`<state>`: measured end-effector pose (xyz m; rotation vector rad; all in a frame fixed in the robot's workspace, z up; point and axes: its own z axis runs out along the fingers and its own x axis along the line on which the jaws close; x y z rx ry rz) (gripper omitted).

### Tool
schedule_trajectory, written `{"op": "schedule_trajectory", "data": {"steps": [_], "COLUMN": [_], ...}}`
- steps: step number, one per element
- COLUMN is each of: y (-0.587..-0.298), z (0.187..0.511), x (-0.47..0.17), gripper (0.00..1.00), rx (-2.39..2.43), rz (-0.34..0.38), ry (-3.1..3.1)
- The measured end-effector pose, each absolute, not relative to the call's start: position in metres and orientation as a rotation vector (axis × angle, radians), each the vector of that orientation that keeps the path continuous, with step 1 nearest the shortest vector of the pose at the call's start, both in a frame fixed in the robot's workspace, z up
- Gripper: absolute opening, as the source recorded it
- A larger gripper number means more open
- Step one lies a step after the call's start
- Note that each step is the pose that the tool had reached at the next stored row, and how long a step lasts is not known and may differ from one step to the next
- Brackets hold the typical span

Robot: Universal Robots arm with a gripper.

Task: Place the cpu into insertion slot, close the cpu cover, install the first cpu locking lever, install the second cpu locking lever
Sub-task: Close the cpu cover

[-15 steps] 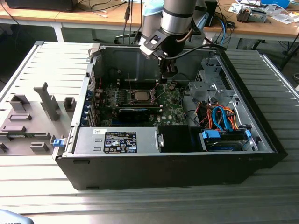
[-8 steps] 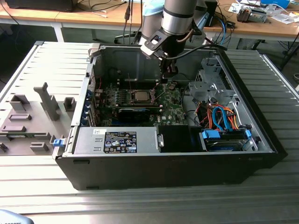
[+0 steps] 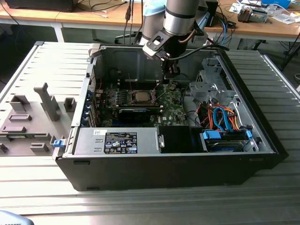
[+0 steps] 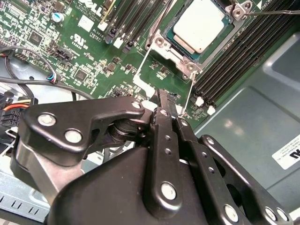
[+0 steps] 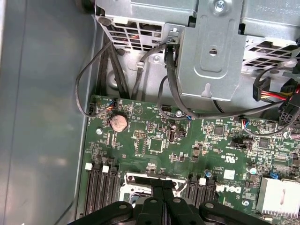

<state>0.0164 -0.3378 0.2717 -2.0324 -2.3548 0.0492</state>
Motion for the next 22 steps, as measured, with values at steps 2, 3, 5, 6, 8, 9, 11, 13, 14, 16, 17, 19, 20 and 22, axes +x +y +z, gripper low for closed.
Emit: {"op": "schedule_trajectory", "data": {"steps": [2,3,5,6,8,9,11,13,14,16,17,19,20,22], "y": [-0.3378,-0.3378,-0.3378,-0.3378,-0.3378,-0.3377,-0.3377,-0.3377,-0.3377,-0.3377,-0.3377,-0.3377,-0.3376,-0.3376], "z": [0.2715,0.2713,0.2711,0.2709,0.2704,0.2700,0.2696,0.2693,0.2691,0.2688,0.2687,0.2684,0.2682,0.2677], "x": [0.0167,0.0169,0.0171,0.0172,0.0175,0.0182,0.0188,0.0192,0.0193,0.0196,0.0197,0.0199,0.0202,0.0206], "gripper": [0.11,0.11,0.11,0.11,0.11,0.11,0.11,0.11,0.11,0.11,0.11,0.11,0.11,0.11], "rx": [-2.032,-2.032,-2.033,-2.032,-2.032,-2.032,-2.032,-2.032,-2.032,-2.032,-2.032,-2.032,-2.032,-2.032], "rz": [0.049,0.049,0.049,0.049,0.049,0.049,0.049,0.049,0.049,0.049,0.049,0.049,0.049,0.049], "ry": [-2.355,-2.355,-2.355,-2.355,-2.355,-2.355,-2.355,-2.355,-2.355,-2.355,-2.355,-2.355,-2.355,-2.355]}}
